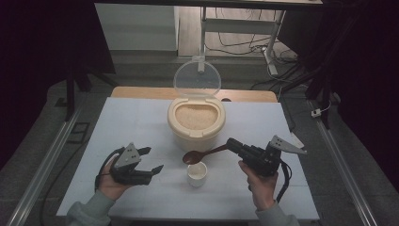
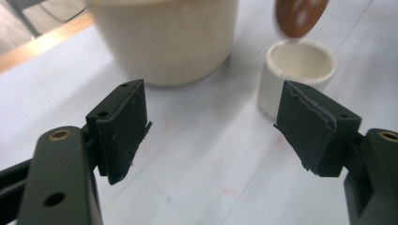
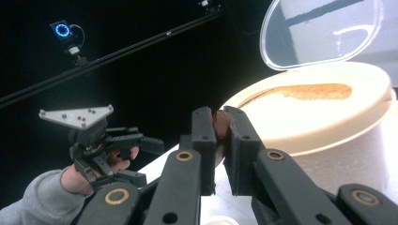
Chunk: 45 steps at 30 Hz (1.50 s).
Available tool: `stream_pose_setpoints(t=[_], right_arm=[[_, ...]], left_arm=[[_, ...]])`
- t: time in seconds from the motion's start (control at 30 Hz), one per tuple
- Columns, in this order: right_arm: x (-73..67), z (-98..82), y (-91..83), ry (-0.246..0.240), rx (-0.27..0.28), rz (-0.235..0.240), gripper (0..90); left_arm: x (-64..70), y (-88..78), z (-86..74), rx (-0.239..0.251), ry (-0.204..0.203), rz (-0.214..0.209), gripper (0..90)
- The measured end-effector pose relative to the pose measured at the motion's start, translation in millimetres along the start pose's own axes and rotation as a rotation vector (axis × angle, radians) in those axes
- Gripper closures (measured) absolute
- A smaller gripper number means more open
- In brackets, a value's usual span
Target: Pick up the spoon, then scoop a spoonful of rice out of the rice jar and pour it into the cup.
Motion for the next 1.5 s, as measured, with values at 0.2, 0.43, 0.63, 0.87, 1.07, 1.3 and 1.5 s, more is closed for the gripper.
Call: stream_pose_setpoints(t=[0.2, 0.43, 0.63, 0.87, 1.07, 1.3, 1.5], right_arm=[[3.3, 6.9, -7.2, -0.002, 0.027, -0.010, 83.0], [4.9, 14.4, -14.3, -0.013, 0.051, -0.018, 83.0], [6.2, 20.4, -20.0, -0.018, 0.075, -0.020, 83.0], [4.2, 26.9, -24.5, -0.028, 0.099, -0.016, 83.0], [1.7, 35.3, -27.4, -0.040, 0.131, -0.014, 83.0], [7.3, 53.4, -25.0, -0.028, 0.185, -0.021, 83.0], [20.9, 72.9, -10.0, -0.028, 0.201, -0.071, 83.0]], left_arm=[[-13.7, -6.5, -26.6, -0.026, -0.058, 0.028, 23.6], [-20.7, -11.5, -43.2, -0.045, -0.098, 0.034, 23.5], [-20.8, -6.4, -47.1, -0.068, -0.112, 0.015, 22.9], [-22.5, -5.6, -49.8, -0.080, -0.122, 0.015, 22.8], [-21.7, -3.4, -49.3, -0.090, -0.117, 0.013, 22.3], [-23.3, -4.1, -49.8, -0.096, -0.123, 0.010, 22.1], [-21.7, -2.9, -49.3, -0.101, -0.116, 0.004, 22.1]])
Point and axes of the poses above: each handheld gripper's, and its own axes: y roughly forward along the jaws, z roughly out of its top, x roughly to its right, the point moved 4 cm from there along y, roughly forward along the jaws, and after that the axes turned 2 degrees about x, right-handed, at the moved point
